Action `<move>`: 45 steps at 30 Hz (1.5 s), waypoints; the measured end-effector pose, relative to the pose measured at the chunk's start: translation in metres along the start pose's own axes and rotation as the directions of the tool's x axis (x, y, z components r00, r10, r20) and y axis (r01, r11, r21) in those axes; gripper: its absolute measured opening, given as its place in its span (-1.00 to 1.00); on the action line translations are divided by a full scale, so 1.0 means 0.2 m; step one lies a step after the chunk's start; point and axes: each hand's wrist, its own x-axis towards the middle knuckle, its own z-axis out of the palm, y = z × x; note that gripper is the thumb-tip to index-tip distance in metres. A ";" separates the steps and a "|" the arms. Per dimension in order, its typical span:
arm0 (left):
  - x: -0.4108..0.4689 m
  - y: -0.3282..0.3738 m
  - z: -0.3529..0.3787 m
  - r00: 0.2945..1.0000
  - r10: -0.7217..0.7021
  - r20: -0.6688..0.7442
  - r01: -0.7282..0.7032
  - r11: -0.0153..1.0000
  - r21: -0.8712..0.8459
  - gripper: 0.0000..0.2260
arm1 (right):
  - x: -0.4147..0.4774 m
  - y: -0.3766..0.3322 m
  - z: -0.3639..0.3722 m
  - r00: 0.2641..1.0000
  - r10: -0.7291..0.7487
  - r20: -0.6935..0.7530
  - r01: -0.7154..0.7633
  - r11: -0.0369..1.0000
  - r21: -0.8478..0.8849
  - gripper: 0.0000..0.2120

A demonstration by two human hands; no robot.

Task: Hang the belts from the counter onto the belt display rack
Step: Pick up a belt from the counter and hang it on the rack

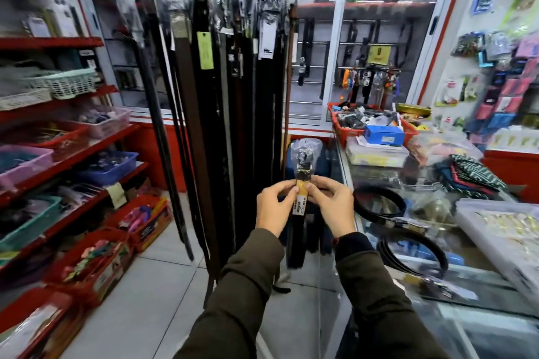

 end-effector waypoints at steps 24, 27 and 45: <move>0.56 0.70 -1.20 0.907 0.143 -0.395 -0.304 0.873 -0.382 -0.78 | 0.29 -1.14 1.02 0.910 -0.339 0.237 0.239 0.898 0.370 -0.83; 0.63 0.82 -1.33 0.897 0.168 -0.409 -0.328 0.873 -0.360 -0.77 | 0.35 -1.30 1.13 0.907 -0.354 0.230 0.255 0.893 0.370 -0.78; 0.80 0.92 -1.55 0.974 -0.058 -0.221 -0.074 0.835 -0.546 -0.75 | 0.38 -1.53 1.30 0.942 -0.193 0.275 0.094 0.938 0.334 -0.72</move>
